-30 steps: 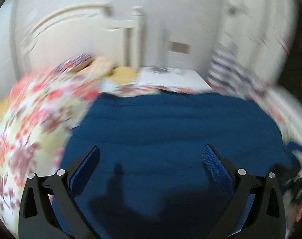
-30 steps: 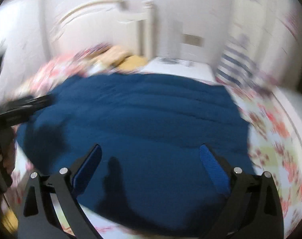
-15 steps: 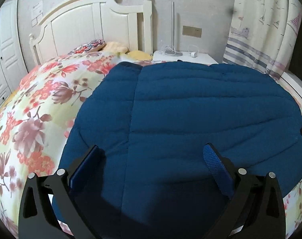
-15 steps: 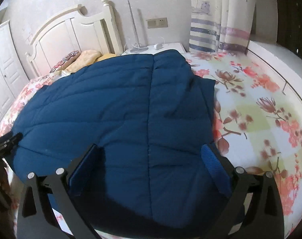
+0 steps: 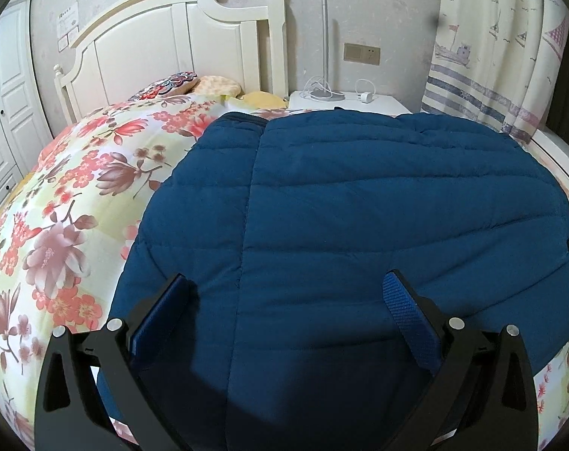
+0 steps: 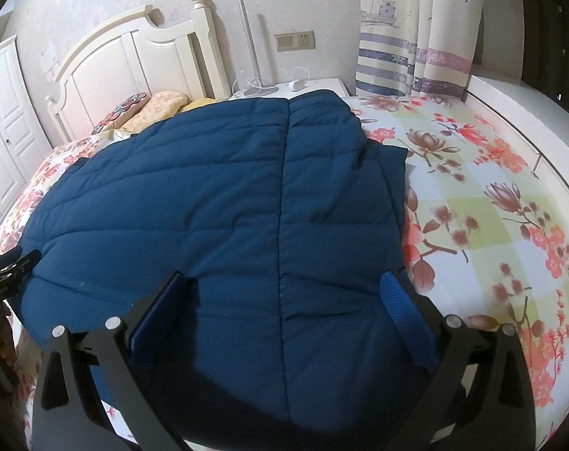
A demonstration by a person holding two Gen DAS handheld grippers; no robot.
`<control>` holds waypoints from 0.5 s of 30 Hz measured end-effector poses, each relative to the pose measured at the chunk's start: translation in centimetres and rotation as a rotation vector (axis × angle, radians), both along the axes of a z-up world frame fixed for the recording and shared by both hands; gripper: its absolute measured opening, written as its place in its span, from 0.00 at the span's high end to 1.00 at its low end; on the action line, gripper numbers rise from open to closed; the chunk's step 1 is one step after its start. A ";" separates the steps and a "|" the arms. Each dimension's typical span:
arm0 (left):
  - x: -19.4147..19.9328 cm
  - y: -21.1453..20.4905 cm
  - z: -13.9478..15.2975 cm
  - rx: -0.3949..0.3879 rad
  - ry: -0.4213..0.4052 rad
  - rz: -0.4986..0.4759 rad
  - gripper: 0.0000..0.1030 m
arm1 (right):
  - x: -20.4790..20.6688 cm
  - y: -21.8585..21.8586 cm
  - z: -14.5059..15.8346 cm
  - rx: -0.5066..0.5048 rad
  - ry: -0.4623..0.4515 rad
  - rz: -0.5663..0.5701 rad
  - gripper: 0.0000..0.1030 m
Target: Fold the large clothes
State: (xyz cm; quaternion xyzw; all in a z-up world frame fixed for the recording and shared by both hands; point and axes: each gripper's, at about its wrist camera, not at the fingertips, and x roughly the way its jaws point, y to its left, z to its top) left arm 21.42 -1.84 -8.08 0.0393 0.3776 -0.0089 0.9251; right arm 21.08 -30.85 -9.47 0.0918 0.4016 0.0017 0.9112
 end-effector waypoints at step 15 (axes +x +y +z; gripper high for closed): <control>0.1 -0.1 -0.2 -0.001 0.007 0.000 0.04 | -11.7 -2.2 -1.2 0.488 0.076 -0.027 0.05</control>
